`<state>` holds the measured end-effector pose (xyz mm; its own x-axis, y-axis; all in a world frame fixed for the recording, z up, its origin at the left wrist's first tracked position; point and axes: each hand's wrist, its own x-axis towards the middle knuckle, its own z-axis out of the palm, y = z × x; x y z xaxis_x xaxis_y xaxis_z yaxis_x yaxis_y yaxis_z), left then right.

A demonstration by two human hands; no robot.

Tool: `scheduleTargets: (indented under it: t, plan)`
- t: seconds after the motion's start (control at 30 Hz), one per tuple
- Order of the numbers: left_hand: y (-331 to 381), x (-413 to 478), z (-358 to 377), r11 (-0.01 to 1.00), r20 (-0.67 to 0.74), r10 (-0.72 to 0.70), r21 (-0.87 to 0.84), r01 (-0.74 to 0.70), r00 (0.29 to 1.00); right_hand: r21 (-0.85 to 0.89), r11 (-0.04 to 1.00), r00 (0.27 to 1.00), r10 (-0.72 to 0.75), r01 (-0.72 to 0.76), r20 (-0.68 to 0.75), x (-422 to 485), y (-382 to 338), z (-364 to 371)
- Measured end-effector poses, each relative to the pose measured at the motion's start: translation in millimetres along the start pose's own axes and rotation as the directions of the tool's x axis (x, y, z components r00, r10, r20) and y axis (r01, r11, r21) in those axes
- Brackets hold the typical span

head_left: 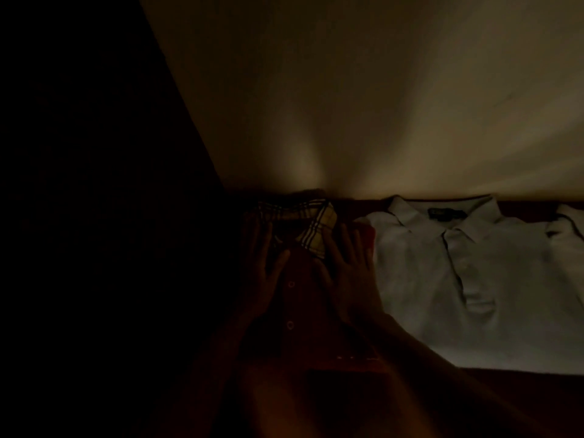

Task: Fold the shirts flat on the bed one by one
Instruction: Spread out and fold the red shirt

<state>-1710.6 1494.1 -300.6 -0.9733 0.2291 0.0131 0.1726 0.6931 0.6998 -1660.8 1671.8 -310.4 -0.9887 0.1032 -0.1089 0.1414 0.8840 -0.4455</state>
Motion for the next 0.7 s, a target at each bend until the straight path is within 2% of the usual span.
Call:
scheduleTargets:
  t: [0.07, 0.2, 0.27, 0.37, 0.47, 0.53, 0.6, 0.67, 0.7]
  plan:
    - [-11, 2, 6, 0.999, -0.002, 0.022, 0.028, -0.022, 1.000, 0.008, 1.000, 0.998, -0.008, 0.009, -0.063, 1, 3, 11]
    - [-26, 6, 10, 0.967, -0.029, 0.104, 0.238, -0.094, 0.994, -0.019, 1.000, 0.992, -0.010, 0.008, -0.127, 7, 7, 24]
    - [-29, 7, 11, 0.974, -0.031, 0.103, 0.208, -0.094, 0.994, -0.062, 0.998, 0.994, -0.025, 0.019, -0.105, 10, 7, 23]
    - [-24, 10, 8, 0.991, 0.033, 0.023, 0.128, -0.027, 0.999, -0.057, 0.997, 0.997, -0.053, 0.056, 0.050, 19, 9, 12]
    - [-17, 18, -6, 0.981, 0.184, -0.063, 0.194, 0.027, 0.981, -0.039, 0.995, 0.962, -0.079, 0.093, 0.261, 32, 13, -14]
    - [-6, 23, -24, 0.979, 0.308, -0.132, 0.192, 0.074, 0.942, -0.040, 0.992, 0.927, -0.095, 0.117, 0.363, 36, 8, -36]
    - [8, 24, -47, 0.976, 0.428, -0.190, 0.180, 0.123, 0.883, -0.055, 0.997, 0.882, -0.030, 0.063, 0.470, 32, -2, -57]
    - [25, 24, -71, 0.962, 0.490, -0.269, 0.174, 0.209, 0.829, -0.085, 0.996, 0.865, 0.076, -0.038, 0.496, 26, -14, -81]
    - [34, 24, -83, 0.948, 0.498, -0.316, 0.202, 0.246, 0.807, -0.104, 0.993, 0.879, 0.095, -0.052, 0.467, 24, -20, -92]
